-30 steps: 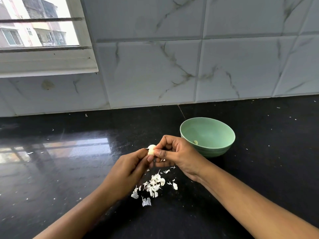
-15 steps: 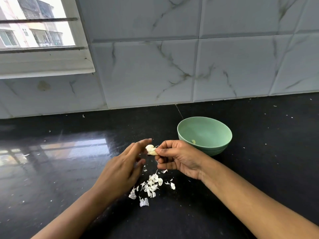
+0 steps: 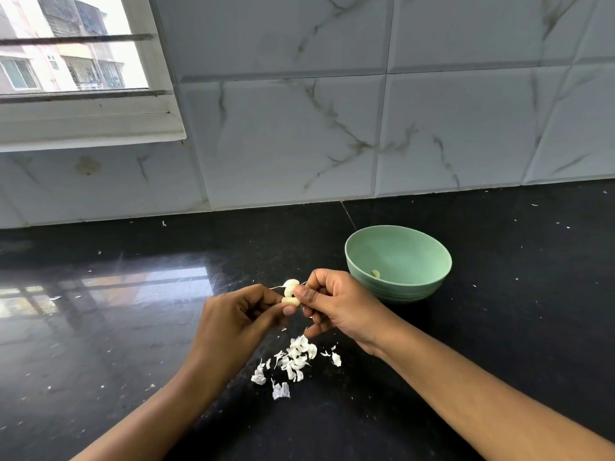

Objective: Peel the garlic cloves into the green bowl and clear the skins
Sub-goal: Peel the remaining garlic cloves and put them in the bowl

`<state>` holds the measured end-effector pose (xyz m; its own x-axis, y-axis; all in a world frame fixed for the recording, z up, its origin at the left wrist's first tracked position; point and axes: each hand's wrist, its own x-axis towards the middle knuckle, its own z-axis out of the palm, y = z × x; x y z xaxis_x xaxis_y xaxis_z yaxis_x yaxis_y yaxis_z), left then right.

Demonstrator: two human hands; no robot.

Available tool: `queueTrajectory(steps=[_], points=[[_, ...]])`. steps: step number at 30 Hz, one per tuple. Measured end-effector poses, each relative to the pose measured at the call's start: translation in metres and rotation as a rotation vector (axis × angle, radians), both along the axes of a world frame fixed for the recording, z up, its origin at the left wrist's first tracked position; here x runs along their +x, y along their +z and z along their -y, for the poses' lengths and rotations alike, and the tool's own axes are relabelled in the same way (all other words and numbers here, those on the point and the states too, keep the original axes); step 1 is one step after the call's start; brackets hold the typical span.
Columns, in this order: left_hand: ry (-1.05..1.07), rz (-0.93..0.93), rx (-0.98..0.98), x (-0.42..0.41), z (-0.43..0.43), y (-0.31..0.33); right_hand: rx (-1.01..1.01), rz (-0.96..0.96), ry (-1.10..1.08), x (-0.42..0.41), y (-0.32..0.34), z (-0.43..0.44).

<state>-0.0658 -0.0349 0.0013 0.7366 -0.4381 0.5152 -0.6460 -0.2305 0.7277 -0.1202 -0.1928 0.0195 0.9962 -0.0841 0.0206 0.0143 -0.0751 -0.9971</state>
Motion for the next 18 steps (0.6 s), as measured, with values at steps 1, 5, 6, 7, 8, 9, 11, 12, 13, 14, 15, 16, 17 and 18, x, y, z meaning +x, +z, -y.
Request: queueTrajectory(steps=[1,5,6,7,8,9,11,12,13,14,15,16,17,18], points=[[-0.002,0.028,0.026,0.0007,-0.0008,-0.0007,-0.068,0.02,-0.006,0.0,-0.0002,0.0005],[-0.045,0.103,0.127,0.0042,-0.0019,-0.0047,-0.212,0.023,0.002,-0.0009,0.0011,0.0012],[-0.067,0.108,0.134,0.0051,-0.0024,-0.0054,-0.162,-0.001,0.021,-0.0016,0.0016,0.0006],[-0.089,0.118,0.135,0.0057,-0.0025,-0.0056,-0.088,-0.032,0.045,-0.0022,0.0026,0.0],[-0.115,0.121,0.136,0.0055,-0.0027,-0.0051,-0.019,-0.063,0.071,-0.0031,0.004,-0.0004],[-0.143,0.11,0.133,0.0052,-0.0026,-0.0045,0.028,-0.094,0.091,-0.0039,0.0052,-0.0002],[-0.186,0.074,0.118,0.0034,-0.0026,-0.004,0.056,-0.158,0.127,-0.0046,0.0065,0.0005],[-0.195,0.068,0.112,0.0026,-0.0022,-0.0043,0.048,-0.188,0.144,-0.0049,0.0067,0.0005],[-0.198,0.062,0.107,0.0015,-0.0015,-0.0042,0.035,-0.213,0.156,-0.0051,0.0065,0.0003],[-0.19,0.054,0.1,0.0003,-0.001,-0.0039,0.027,-0.232,0.164,-0.0052,0.0061,-0.0002],[-0.173,0.051,0.09,-0.001,-0.0008,-0.0027,0.027,-0.249,0.166,-0.0055,0.0059,-0.0007],[-0.153,0.053,0.078,-0.0021,-0.0004,-0.0014,0.031,-0.265,0.164,-0.0058,0.0059,-0.0009],[-0.138,0.046,0.064,-0.0028,-0.0005,-0.0003,0.034,-0.281,0.16,-0.0061,0.006,-0.0011],[-0.134,0.031,0.046,-0.0034,-0.0006,0.0005,0.034,-0.297,0.158,-0.0065,0.0061,-0.0013]])
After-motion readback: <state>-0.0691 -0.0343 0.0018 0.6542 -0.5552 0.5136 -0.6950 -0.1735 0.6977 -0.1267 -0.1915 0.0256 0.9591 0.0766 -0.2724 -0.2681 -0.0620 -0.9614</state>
